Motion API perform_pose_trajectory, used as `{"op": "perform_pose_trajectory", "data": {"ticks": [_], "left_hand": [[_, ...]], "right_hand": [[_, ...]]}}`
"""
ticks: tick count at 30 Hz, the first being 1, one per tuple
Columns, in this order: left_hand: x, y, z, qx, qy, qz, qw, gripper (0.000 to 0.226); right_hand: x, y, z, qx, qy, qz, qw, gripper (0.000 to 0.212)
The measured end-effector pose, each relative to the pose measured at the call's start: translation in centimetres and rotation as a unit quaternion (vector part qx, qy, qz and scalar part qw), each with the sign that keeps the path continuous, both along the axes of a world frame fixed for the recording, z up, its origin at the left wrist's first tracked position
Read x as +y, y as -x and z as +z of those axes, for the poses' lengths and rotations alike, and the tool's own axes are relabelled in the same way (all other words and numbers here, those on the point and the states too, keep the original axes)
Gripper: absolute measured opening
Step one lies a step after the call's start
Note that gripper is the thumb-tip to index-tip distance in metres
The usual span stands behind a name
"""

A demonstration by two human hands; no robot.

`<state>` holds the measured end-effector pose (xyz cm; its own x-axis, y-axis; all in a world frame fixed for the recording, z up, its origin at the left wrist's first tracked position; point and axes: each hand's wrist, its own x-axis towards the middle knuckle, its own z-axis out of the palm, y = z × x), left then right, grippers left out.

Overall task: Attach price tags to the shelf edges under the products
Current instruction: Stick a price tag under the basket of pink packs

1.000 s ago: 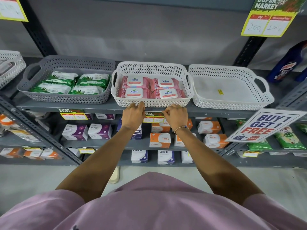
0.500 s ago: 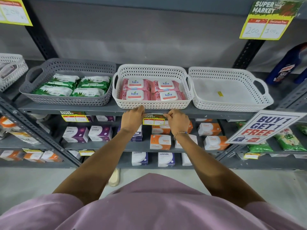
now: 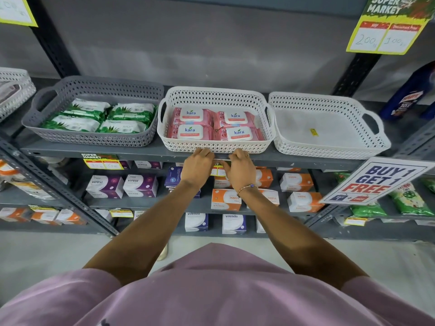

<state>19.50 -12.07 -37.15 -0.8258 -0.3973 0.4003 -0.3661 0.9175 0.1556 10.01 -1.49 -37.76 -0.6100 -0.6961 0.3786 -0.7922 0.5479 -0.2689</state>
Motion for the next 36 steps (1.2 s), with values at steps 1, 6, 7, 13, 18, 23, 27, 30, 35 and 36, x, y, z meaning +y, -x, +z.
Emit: {"op": "perform_pose_trajectory", "data": {"ticks": [1, 6, 7, 13, 18, 23, 27, 30, 35, 36], "left_hand": [[0.0, 0.2, 0.2, -0.006, -0.001, 0.003, 1.000, 0.014], [-0.1, 0.2, 0.5, -0.003, -0.015, -0.006, 1.000, 0.013], [-0.1, 0.2, 0.4, 0.004, -0.016, -0.007, 1.000, 0.014], [-0.9, -0.7, 0.0, 0.002, -0.013, -0.028, 1.000, 0.021], [-1.5, -1.5, 0.1, 0.004, -0.093, -0.032, 0.995, 0.040], [-2.2, -1.7, 0.3, 0.001, -0.117, -0.055, 0.992, 0.062], [-2.1, -1.8, 0.6, 0.014, -0.138, -0.052, 0.989, 0.063], [-1.9, -1.9, 0.8, 0.023, -0.150, -0.054, 0.987, 0.045], [-1.4, -1.4, 1.3, 0.001, -0.158, -0.016, 0.987, 0.018], [-1.2, -1.2, 1.3, 0.000, -0.152, -0.008, 0.988, 0.017]], "right_hand": [[-0.1, -0.1, 0.1, -0.002, -0.002, -0.001, 1.000, 0.029], [-0.1, -0.1, 0.1, 0.000, -0.009, 0.000, 1.000, 0.031], [-0.1, -0.1, 0.1, 0.003, -0.005, 0.003, 1.000, 0.031], [0.2, 1.2, 0.1, 0.016, 0.017, 0.037, 0.999, 0.025], [1.2, 2.3, -0.7, 0.008, 0.020, 0.064, 0.998, 0.027], [1.4, 2.6, -0.8, -0.021, 0.015, 0.063, 0.998, 0.037], [1.2, 2.2, -0.5, -0.041, -0.009, 0.056, 0.998, 0.033], [1.0, 2.0, -0.1, -0.056, -0.010, 0.051, 0.997, 0.034], [0.5, 1.0, 0.3, -0.077, 0.036, 0.036, 0.996, 0.014], [0.4, 0.8, 0.3, -0.084, 0.039, 0.032, 0.995, 0.019]]}}
